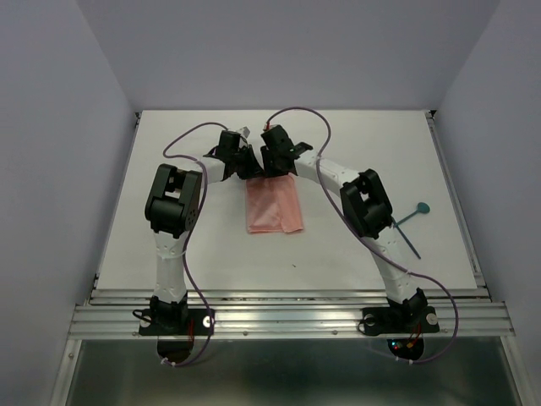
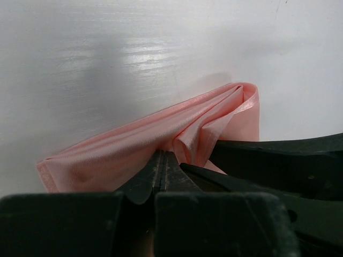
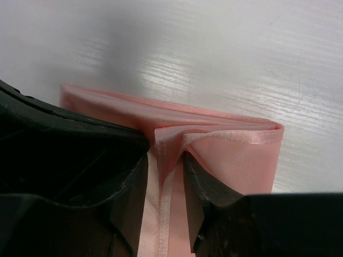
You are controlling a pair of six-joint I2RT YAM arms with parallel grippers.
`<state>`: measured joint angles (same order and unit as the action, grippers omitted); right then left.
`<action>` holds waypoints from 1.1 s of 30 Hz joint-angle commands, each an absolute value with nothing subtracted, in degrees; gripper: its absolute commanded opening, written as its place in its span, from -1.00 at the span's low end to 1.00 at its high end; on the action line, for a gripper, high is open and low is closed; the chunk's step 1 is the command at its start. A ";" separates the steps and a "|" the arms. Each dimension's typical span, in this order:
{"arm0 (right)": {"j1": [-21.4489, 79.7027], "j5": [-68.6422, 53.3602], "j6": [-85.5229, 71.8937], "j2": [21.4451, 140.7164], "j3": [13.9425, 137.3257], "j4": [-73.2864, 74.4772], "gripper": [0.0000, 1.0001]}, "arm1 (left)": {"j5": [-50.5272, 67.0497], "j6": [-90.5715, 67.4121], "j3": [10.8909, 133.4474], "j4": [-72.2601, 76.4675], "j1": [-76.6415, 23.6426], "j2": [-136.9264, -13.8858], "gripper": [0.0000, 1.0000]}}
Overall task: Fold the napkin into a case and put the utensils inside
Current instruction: Smooth out the 2/3-rectangle-folded napkin at the center of the board.
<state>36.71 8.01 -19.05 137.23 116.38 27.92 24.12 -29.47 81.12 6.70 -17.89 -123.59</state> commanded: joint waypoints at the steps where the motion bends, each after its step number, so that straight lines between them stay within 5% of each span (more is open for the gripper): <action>1: 37.71 12.39 -18.10 138.51 119.18 27.77 -0.30 | 24.79 -29.00 79.63 6.50 -18.02 -122.43 -1.00; 16: 37.71 20.20 -21.00 139.49 120.32 28.92 -0.98 | 24.87 -29.18 77.08 7.82 -18.02 -121.64 -1.00; 33: 37.71 26.02 -21.80 138.78 120.50 29.00 -0.99 | 24.26 -28.13 77.08 6.86 -18.02 -121.99 -1.00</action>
<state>37.21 24.45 -21.85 138.63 117.40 29.21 25.08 -29.98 79.09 10.59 -17.89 -123.52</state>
